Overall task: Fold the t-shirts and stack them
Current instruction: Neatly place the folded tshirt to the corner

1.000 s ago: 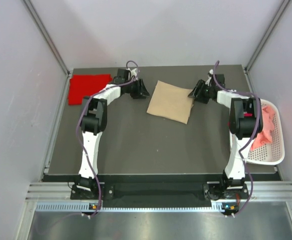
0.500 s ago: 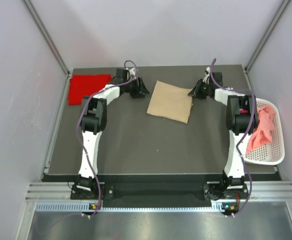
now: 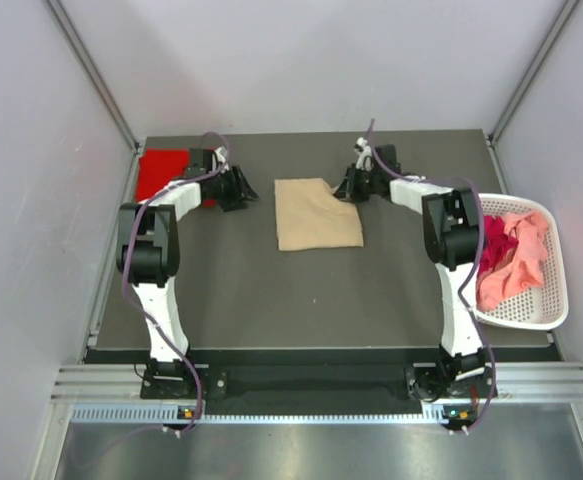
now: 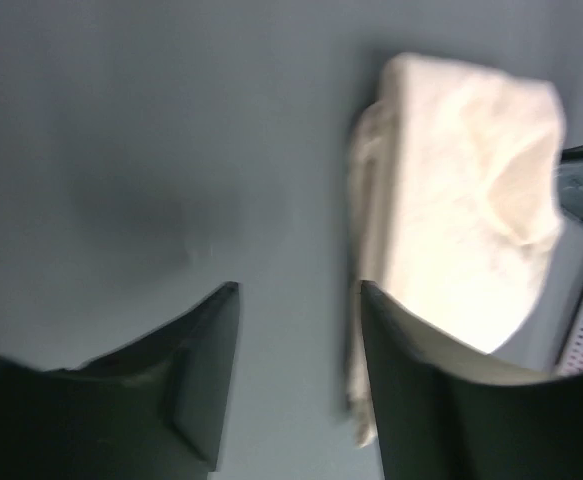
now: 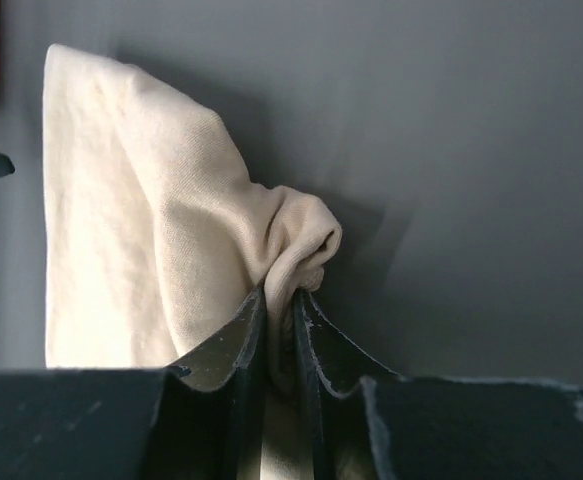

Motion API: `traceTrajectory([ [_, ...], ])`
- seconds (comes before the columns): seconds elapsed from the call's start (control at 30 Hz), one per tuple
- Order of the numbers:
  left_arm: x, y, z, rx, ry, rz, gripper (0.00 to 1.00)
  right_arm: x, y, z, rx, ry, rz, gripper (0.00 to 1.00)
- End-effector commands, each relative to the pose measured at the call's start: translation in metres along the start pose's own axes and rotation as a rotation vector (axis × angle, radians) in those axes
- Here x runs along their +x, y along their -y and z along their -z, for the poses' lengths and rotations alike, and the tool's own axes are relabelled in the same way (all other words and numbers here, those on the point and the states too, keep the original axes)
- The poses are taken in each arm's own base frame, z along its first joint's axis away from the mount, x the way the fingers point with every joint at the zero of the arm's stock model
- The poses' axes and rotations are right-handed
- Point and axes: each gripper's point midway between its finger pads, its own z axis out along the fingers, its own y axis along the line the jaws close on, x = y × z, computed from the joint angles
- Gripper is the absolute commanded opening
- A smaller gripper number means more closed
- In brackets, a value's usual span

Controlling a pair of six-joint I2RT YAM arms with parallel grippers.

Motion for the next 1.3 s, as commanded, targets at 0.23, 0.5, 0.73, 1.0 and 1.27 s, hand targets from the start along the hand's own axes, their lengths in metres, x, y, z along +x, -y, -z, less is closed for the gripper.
traceTrajectory([
  [0.23,0.002,0.007,0.038,0.102,0.057,0.059,0.55,0.02,-0.006,0.009,0.012,0.012,-0.04,0.14],
  [0.5,0.022,0.024,0.01,0.177,-0.033,0.017,0.56,-0.02,0.024,0.016,0.077,0.076,-0.048,0.28],
  [0.73,0.015,0.019,-0.004,0.147,-0.046,-0.003,0.61,-0.05,0.022,0.024,0.081,0.146,-0.007,0.29],
  [1.0,0.01,0.01,-0.02,0.108,-0.044,-0.011,0.64,-0.039,0.007,0.055,0.083,0.147,-0.001,0.36],
  [1.27,0.023,0.008,-0.038,0.088,-0.065,-0.018,0.62,-0.029,-0.022,0.089,0.033,0.199,-0.002,0.37],
])
